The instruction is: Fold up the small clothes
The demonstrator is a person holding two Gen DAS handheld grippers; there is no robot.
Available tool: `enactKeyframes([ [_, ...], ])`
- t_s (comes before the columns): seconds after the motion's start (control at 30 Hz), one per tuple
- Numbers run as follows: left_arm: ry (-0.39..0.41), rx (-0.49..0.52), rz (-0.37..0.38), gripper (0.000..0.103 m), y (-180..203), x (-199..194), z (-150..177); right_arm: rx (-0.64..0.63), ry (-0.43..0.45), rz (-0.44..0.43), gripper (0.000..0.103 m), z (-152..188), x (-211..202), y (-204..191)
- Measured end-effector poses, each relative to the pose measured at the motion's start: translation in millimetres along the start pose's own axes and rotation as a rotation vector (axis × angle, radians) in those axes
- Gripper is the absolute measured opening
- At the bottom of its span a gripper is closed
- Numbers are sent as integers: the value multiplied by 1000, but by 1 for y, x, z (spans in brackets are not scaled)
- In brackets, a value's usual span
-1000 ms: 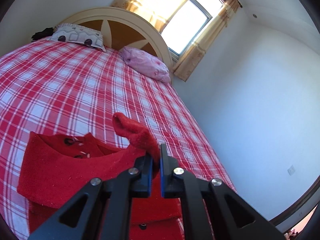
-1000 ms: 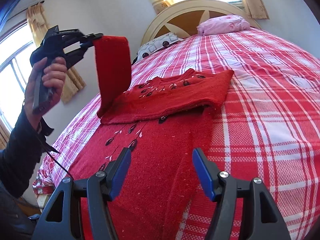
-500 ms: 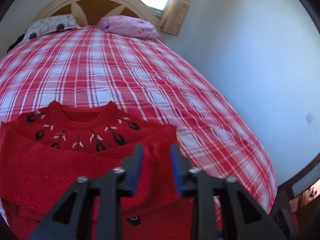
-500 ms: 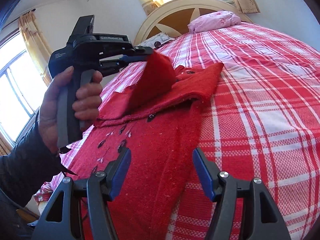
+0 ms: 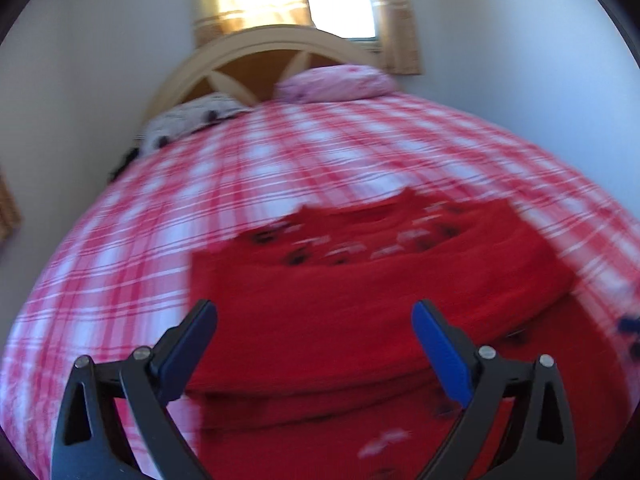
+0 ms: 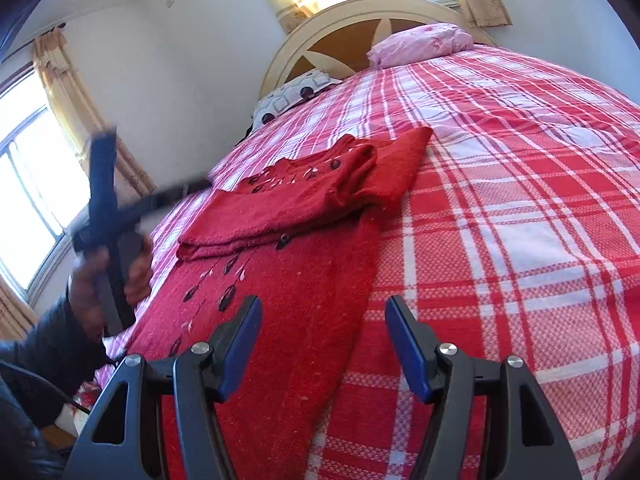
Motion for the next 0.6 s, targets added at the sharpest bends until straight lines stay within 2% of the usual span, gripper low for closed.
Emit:
enactKeyframes([
  [0.07,-21,-28,-115,100,-37,10,16,-11,7,22,64,-9,-4,-2],
  [0.17,-57,-120,-156,100,-73,20,36,-39,11,69,64,-34,-6,-8],
  [0.27,-105,-223,-88,100,-90,31,52,-57,-18,40,64,-57,5,-20],
  [0.33,-129,-266,-56,100,-95,39,56,-59,-42,67,64,-72,18,-19],
  [0.47,-170,-300,-5,100,-91,49,64,8,-98,73,64,-94,48,-7],
  [0.6,-192,-310,26,102,-88,53,70,36,-160,84,62,-100,78,1],
])
Point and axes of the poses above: each gripper's, at about its wrist camera, not at the fingertips, and x roughly the way its jaws point, y to its right, z to its underside, the point moved 8 cm from there along x, roughly the way its jaws point, and after that the axes turned 9 degrees about -y, right-handed, at the moved point
